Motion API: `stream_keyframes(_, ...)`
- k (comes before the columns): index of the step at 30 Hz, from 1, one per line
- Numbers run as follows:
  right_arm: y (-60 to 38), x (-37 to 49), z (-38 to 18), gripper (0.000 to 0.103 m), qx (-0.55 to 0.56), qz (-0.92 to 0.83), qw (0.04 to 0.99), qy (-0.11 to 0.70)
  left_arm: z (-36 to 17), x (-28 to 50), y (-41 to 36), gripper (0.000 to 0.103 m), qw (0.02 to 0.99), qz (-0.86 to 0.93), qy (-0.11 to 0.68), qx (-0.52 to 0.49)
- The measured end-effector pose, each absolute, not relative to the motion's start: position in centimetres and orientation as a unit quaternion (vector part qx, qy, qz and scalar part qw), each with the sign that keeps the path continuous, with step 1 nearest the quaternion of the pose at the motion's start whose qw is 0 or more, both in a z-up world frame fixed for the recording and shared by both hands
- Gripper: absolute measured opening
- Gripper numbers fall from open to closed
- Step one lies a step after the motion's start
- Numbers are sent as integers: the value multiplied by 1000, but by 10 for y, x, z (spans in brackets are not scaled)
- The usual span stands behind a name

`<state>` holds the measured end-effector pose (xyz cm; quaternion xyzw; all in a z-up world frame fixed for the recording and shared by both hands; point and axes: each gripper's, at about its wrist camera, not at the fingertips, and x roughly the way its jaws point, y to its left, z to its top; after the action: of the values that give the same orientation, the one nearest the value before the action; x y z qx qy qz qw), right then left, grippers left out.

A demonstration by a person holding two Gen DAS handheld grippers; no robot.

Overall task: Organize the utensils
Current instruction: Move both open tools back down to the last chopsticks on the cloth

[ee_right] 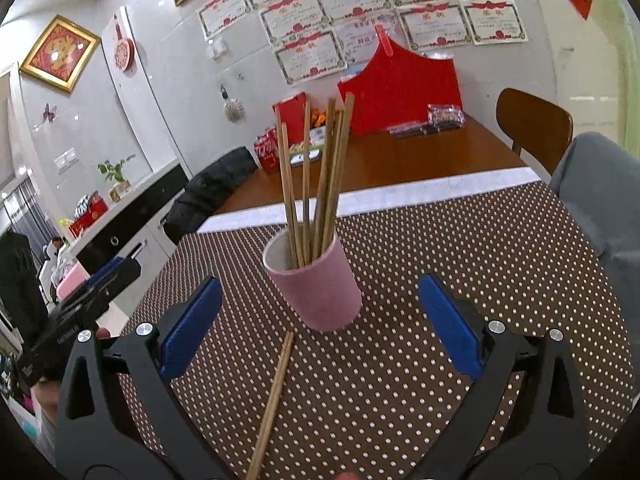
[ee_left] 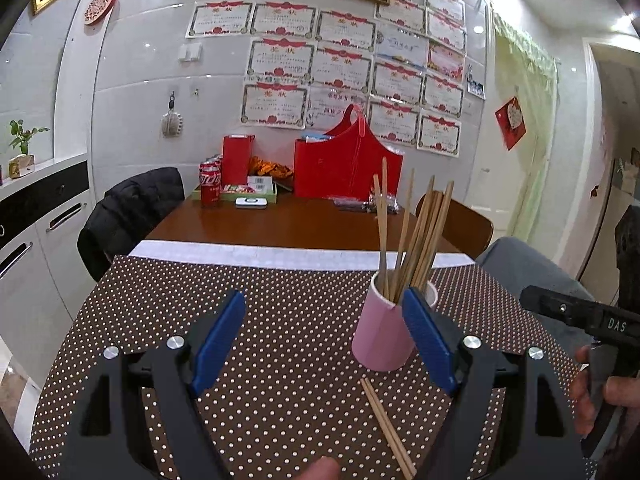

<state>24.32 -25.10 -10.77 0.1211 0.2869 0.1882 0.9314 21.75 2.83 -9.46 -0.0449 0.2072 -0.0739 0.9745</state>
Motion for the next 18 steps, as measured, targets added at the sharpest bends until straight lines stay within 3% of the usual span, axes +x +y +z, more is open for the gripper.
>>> stream_keyframes(18, -228, 230, -178, 97, 55, 205, 883, 419, -153, 214, 38, 80, 949, -38, 308, -45)
